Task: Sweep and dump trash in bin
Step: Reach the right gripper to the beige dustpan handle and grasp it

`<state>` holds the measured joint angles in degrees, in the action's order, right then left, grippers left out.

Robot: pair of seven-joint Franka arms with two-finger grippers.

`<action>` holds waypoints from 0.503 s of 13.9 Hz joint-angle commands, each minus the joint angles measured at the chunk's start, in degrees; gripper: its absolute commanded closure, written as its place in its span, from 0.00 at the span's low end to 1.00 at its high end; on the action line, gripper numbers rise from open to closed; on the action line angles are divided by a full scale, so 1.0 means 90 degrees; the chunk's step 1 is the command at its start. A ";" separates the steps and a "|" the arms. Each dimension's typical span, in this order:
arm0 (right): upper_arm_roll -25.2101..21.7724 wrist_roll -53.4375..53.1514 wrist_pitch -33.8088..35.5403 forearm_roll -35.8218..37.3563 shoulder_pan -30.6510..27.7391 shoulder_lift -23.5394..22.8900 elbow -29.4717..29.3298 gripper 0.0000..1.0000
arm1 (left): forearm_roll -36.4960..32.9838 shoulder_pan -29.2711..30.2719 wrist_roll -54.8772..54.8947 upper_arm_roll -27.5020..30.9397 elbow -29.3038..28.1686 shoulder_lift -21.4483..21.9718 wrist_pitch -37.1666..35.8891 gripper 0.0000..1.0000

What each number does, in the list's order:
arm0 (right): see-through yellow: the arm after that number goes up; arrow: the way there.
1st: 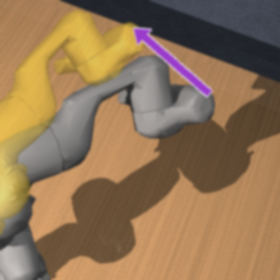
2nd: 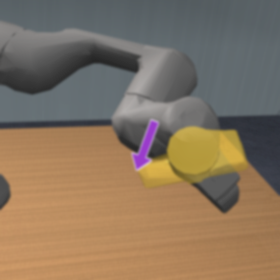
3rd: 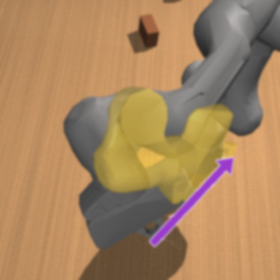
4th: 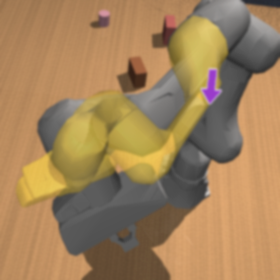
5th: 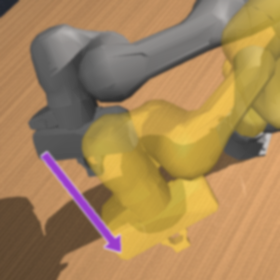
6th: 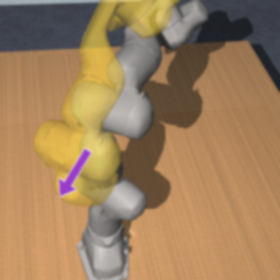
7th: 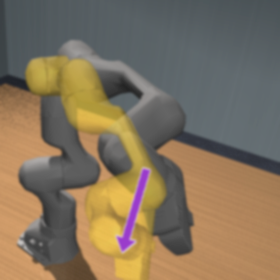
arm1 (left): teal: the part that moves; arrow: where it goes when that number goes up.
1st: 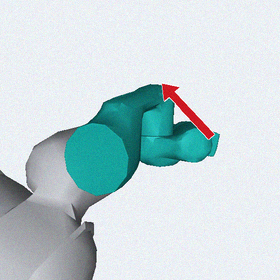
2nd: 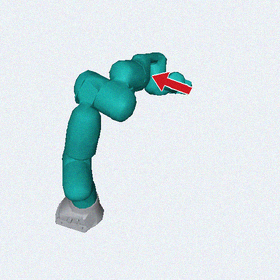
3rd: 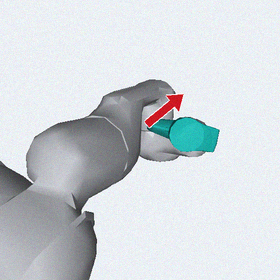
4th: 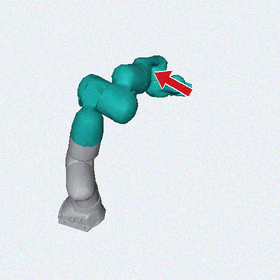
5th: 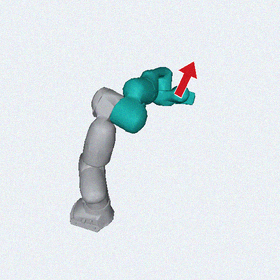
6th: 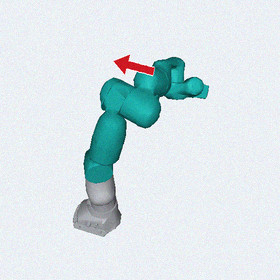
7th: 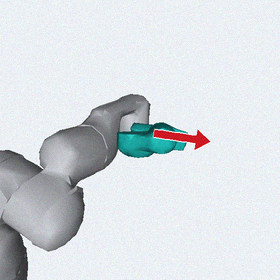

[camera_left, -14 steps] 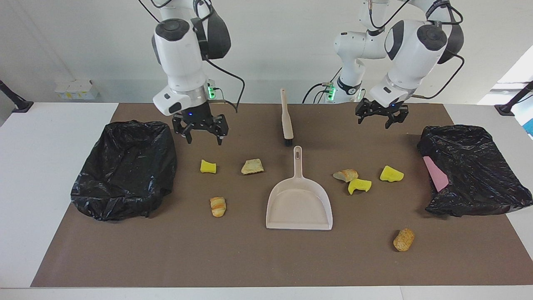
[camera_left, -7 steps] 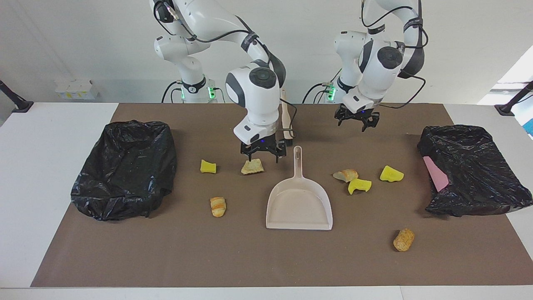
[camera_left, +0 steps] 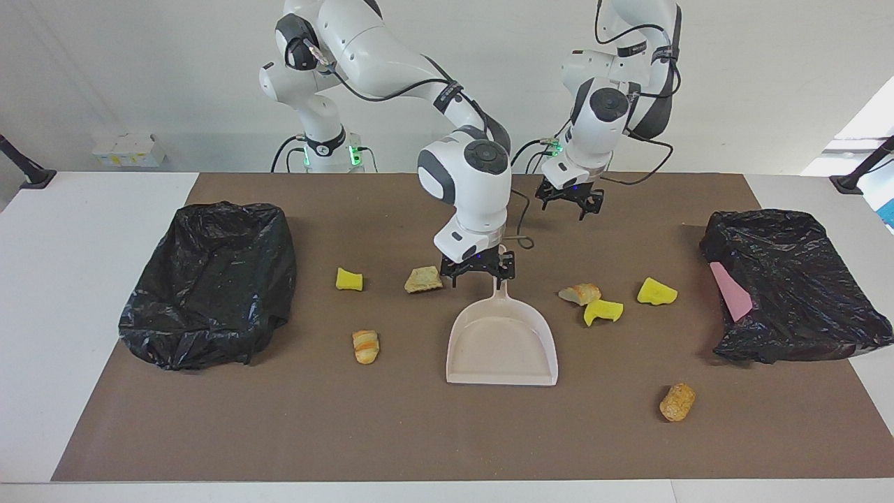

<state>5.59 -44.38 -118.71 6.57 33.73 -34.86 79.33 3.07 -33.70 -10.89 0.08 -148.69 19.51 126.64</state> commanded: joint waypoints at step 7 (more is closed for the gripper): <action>0.0033 -0.0068 0.0163 -0.0280 0.0197 -0.0101 -0.0036 0.14 | 0.0040 -0.2308 -0.2693 0.0079 -0.0295 0.0001 0.1230 0.00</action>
<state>5.60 -44.39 -117.89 5.56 35.65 -35.51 78.85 3.09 -50.62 -30.61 -0.09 -149.88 20.66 133.45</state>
